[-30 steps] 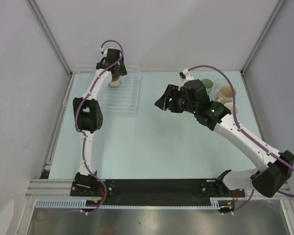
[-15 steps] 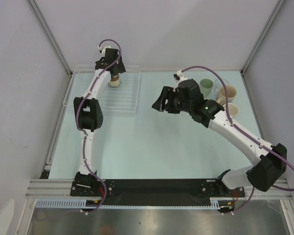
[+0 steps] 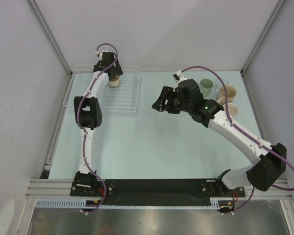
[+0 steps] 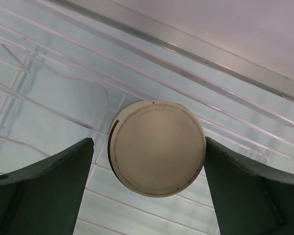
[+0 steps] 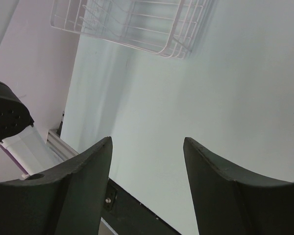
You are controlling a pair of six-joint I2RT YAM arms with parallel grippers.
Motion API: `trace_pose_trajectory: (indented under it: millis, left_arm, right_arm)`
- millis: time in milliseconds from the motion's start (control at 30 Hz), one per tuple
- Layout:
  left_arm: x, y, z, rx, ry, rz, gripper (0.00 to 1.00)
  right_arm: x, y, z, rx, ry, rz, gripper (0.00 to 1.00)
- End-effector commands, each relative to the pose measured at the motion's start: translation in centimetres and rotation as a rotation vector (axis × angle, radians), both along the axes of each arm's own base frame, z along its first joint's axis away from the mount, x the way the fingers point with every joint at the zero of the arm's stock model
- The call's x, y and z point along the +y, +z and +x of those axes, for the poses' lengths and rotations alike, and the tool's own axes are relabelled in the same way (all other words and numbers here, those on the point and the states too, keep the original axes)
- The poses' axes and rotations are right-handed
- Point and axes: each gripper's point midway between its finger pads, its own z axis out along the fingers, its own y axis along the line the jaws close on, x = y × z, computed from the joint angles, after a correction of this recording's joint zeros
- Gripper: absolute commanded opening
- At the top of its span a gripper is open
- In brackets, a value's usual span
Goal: Unload the cups from the dish rack
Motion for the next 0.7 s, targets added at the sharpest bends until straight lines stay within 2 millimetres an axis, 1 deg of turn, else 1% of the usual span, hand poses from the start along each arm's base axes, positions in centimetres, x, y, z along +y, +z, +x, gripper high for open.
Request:
trace_pose_trajectory:
  millis: [0, 67, 133, 233, 267, 333, 367, 400, 433, 467, 500, 533, 567, 600, 633, 667]
  left_arm:
    - [0.3, 2.5, 1.7, -0.088, -0.022, -0.034, 0.90]
    - [0.2, 2.7, 1.9, -0.095, -0.033, -0.042, 0.79]
    - [0.0, 2.7, 1.8, -0.094, -0.039, -0.049, 0.70]
    - [-0.3, 2.4, 1.6, -0.084, -0.046, -0.060, 0.54]
    - [-0.2, 2.3, 1.6, -0.081, -0.044, -0.063, 0.45]
    - [-0.3, 2.2, 1.3, -0.074, -0.046, -0.070, 0.35]
    - [-0.4, 2.1, 1.2, -0.071, -0.047, -0.075, 0.17]
    - [-0.5, 2.2, 0.8, -0.066, -0.045, -0.082, 0.02]
    - [-0.5, 2.2, 0.5, -0.061, -0.039, -0.089, 0.00]
    - [-0.6, 2.5, 0.4, -0.073, -0.037, -0.097, 0.01]
    - [-0.8, 0.6, -0.6, -0.034, -0.039, -0.098, 0.00]
    - [-1.0, 3.1, -0.4, -0.101, -0.047, -0.105, 0.00]
    - [-1.4, 3.3, -0.8, -0.107, -0.057, -0.107, 0.00]
    - [-1.5, 2.9, -1.4, -0.096, -0.058, -0.102, 0.00]
    - [-1.7, 4.5, -1.5, -0.124, -0.061, -0.095, 0.00]
    - [-2.1, 5.2, -1.8, -0.132, -0.066, -0.090, 0.00]
  right_arm:
    - [0.6, 1.1, -0.1, -0.017, 0.009, 0.037, 0.65]
    - [0.6, 1.1, -0.2, -0.015, 0.007, 0.040, 0.65]
    - [0.7, 0.8, -0.2, -0.009, 0.002, 0.042, 0.64]
    - [0.8, 0.7, -0.3, -0.005, 0.000, 0.047, 0.64]
    - [0.8, 0.7, -0.4, -0.004, 0.002, 0.046, 0.64]
    - [0.8, 0.6, -0.4, -0.004, -0.004, 0.046, 0.64]
    - [0.9, 0.6, -0.5, -0.003, -0.001, 0.047, 0.64]
    - [0.9, 0.5, -0.5, 0.000, -0.003, 0.045, 0.64]
    - [0.9, 0.5, -0.5, -0.001, -0.003, 0.048, 0.64]
    - [1.0, 0.6, -0.5, -0.004, -0.003, 0.052, 0.64]
    - [0.9, 0.7, -0.6, -0.004, -0.004, 0.056, 0.64]
    - [1.0, 0.6, -0.6, -0.004, -0.004, 0.058, 0.64]
    - [1.0, 0.6, -0.7, -0.005, 0.000, 0.061, 0.64]
    - [1.0, 0.7, -0.8, -0.007, 0.002, 0.062, 0.64]
    - [0.9, 0.9, -0.9, -0.015, 0.001, 0.062, 0.64]
    - [0.8, 0.6, -0.9, -0.014, -0.008, 0.052, 0.64]
